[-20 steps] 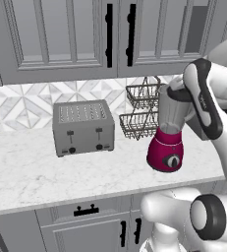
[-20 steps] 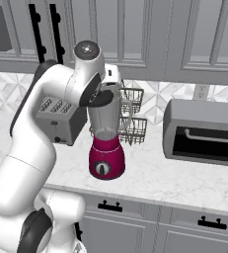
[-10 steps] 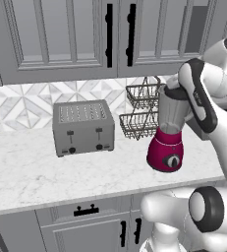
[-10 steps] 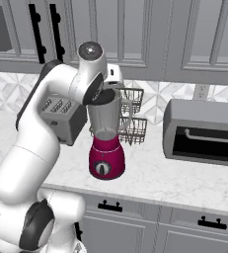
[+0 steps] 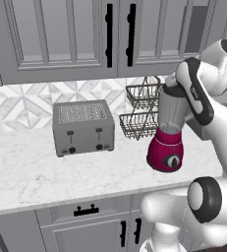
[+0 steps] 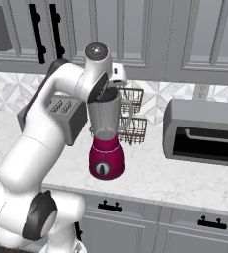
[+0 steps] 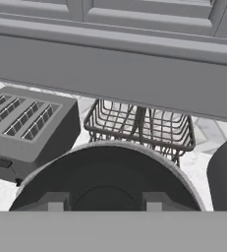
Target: Close the lid blender by securely placing the lid on top.
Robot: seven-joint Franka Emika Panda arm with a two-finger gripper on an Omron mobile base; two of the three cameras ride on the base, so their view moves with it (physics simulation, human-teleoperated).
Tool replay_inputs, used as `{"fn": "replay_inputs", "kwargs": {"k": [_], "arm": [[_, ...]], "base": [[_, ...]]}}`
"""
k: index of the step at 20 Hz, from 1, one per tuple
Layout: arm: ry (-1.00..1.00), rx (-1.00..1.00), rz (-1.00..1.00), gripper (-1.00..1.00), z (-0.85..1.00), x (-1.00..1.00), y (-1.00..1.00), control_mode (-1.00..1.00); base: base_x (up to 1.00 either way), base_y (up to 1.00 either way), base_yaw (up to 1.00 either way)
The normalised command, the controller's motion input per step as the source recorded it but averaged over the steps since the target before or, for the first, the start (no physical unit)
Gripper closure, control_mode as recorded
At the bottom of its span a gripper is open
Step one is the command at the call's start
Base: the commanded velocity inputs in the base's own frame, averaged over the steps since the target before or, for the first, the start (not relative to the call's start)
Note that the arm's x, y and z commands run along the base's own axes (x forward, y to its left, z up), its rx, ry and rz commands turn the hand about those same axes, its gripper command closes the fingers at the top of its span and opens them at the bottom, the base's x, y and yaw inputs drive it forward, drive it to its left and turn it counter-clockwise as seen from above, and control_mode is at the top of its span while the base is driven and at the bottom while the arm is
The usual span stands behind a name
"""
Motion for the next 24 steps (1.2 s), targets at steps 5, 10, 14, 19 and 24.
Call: {"fn": "replay_inputs", "kwargs": {"k": [5,10,14,19,24], "arm": [[-0.03,0.00,0.00,1.00,0.00,0.26,0.00,-1.00],[-0.04,0.00,0.00,1.00,0.00,0.21,0.00,-1.00],[-0.06,0.00,0.00,1.00,0.00,0.12,0.00,-1.00],[-0.03,0.00,0.00,1.00,-0.03,0.07,-0.01,-1.00],[0.00,0.00,0.00,1.00,0.00,-0.04,-0.08,-1.00]], "base": [[0.00,0.00,0.00],[0.00,0.00,0.00],[0.00,0.00,0.00],[0.00,0.00,0.00],[0.00,0.00,0.00]]}}
